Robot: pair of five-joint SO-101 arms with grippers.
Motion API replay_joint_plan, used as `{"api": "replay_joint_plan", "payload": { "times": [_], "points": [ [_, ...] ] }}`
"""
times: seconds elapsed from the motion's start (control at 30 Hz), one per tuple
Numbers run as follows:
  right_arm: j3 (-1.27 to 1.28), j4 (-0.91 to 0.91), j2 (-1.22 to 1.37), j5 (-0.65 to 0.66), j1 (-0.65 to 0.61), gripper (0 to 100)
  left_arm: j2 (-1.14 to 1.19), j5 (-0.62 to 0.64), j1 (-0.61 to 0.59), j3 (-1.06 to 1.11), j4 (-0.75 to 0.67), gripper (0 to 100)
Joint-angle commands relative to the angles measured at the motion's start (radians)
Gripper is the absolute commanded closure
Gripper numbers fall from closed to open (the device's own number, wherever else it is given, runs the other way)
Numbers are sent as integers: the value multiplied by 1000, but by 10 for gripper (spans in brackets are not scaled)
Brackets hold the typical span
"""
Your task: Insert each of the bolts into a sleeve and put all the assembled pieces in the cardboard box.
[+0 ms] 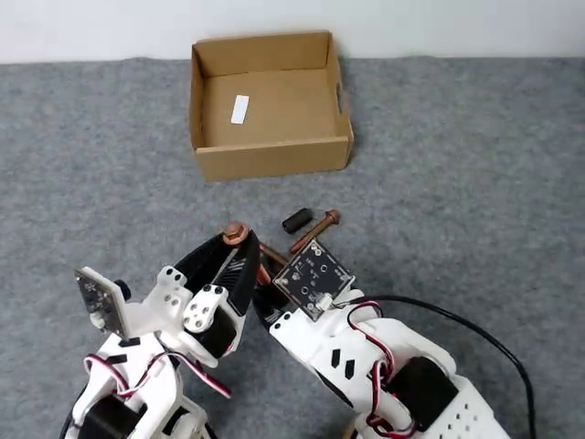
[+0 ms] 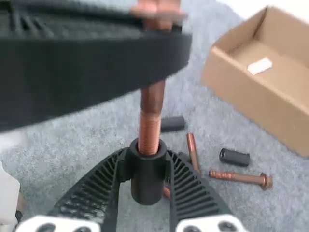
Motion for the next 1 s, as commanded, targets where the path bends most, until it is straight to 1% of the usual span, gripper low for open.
{"api": "replay_joint_plan", "payload": {
  "times": [0.0,0.13,0.2,0.27,0.33,0.43,0.5,0.8,0.87,0.9,0.97],
  "points": [
    [-91,-22,-5,9,-8,991,-5,-14,14,-12,15,994],
    [-91,-27,-5,9,-4,991,-5,-17,100,-53,163,994],
    [-91,-28,-7,9,-4,991,-3,-20,117,-62,216,993],
    [-91,-30,-7,9,-4,991,-2,-64,120,-65,242,986],
    [-91,-30,-7,9,-4,991,-2,-110,115,-61,252,928],
    [-91,-30,-7,9,-4,991,2,-132,114,-61,287,783],
    [-91,-30,-7,9,-4,991,2,-143,110,-61,315,733],
    [-91,-22,-4,5,-2,991,2,-180,-18,-150,331,732],
    [-87,-22,-4,3,19,991,2,-180,-41,-196,328,737],
    [-87,-22,-4,-5,41,991,2,-180,-55,-223,328,755],
    [-87,-19,-2,-46,102,991,-2,-183,-98,-277,327,825]
  ]
}}
